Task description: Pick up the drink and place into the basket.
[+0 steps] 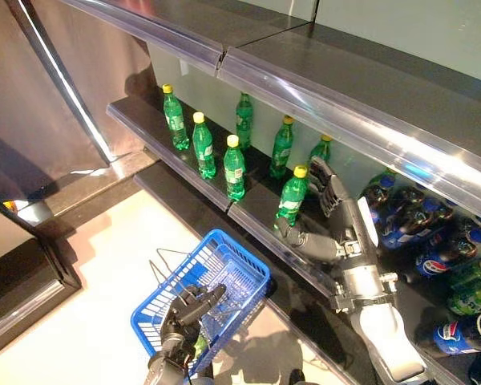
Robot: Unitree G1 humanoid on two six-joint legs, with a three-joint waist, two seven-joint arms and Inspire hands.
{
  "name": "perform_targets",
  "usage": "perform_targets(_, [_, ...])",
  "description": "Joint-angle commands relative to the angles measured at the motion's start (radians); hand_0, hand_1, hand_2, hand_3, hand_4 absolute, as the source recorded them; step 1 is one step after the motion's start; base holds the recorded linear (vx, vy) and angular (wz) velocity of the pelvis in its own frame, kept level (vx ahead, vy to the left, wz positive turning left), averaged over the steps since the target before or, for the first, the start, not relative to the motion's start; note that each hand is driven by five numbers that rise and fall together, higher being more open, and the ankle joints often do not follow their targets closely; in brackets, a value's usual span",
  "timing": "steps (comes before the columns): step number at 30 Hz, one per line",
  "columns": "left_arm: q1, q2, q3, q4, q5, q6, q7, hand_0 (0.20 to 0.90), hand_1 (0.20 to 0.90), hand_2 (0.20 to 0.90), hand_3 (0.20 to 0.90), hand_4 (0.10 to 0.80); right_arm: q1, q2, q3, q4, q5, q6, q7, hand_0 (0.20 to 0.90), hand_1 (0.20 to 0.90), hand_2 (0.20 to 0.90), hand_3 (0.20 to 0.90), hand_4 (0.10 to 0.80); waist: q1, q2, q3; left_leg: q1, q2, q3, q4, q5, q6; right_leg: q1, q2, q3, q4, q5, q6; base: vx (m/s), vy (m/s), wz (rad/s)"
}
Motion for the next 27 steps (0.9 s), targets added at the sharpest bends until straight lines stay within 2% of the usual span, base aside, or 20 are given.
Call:
perform_targets(1, [-0.140, -0.007, 0.049, -0.196, 0.095, -0.187, -0.122, 0.300, 0.300, 0.300, 0.200, 0.100, -0.104, -0.042, -0.090, -0.118, -0.125, -0.120, -0.176, 0.900, 0.900, 0.900, 0.900, 0.800, 0.030, 0.024, -0.095, 0.017, 0.046, -0.060, 0.045, -0.096, -0.034, -0.059, -0.013, 0.013, 0.060, 0.023, 0.027, 0.000, 0.000, 0.00])
perform_targets(5, [-0.139, -0.007, 0.054, -0.189, 0.091, -0.190, -0.122, 0.300, 0.300, 0.300, 0.200, 0.100, -0.099, -0.053, -0.120, -0.117, -0.180, -0.074, -0.305, 0.900, 0.900, 0.900, 0.900, 0.800, 0.024, 0.026, -0.099, 0.014, 0.048, -0.054, 0.050, -0.098, -0.035, -0.064, -0.012, 0.021, 0.062, 0.021, 0.028, 0.004, 0.003, -0.03])
perform_targets(7, [-0.135, -0.008, 0.055, -0.191, 0.093, -0.191, -0.118, 0.300, 0.300, 0.300, 0.200, 0.100, -0.093, -0.051, -0.132, -0.103, -0.176, -0.062, -0.318, 0.900, 0.900, 0.900, 0.900, 0.800, 0.022, 0.027, -0.100, 0.013, 0.047, -0.053, 0.050, -0.098, -0.035, -0.065, -0.010, 0.024, 0.061, 0.021, 0.027, 0.020, 0.002, -0.15])
perform_targets(16, [-0.124, -0.005, 0.070, -0.196, 0.094, -0.188, -0.114, 0.300, 0.300, 0.300, 0.200, 0.100, -0.057, -0.030, -0.126, -0.048, -0.119, 0.017, -0.292, 0.900, 0.900, 0.900, 0.900, 0.800, 0.017, 0.027, -0.096, 0.011, 0.046, -0.054, 0.053, -0.098, -0.033, -0.070, -0.011, 0.029, 0.063, 0.024, 0.026, 0.013, -0.003, -0.02])
perform_targets(27, [-0.079, 0.009, 0.076, -0.239, 0.094, -0.169, -0.133, 0.300, 0.300, 0.300, 0.200, 0.100, 0.000, -0.016, -0.098, -0.018, -0.014, 0.030, -0.221, 0.900, 0.900, 0.900, 0.900, 0.800, 0.018, 0.018, -0.076, -0.005, 0.048, -0.048, 0.098, -0.113, -0.033, -0.084, -0.018, 0.031, 0.073, 0.028, 0.029, 0.054, -0.006, 0.00])
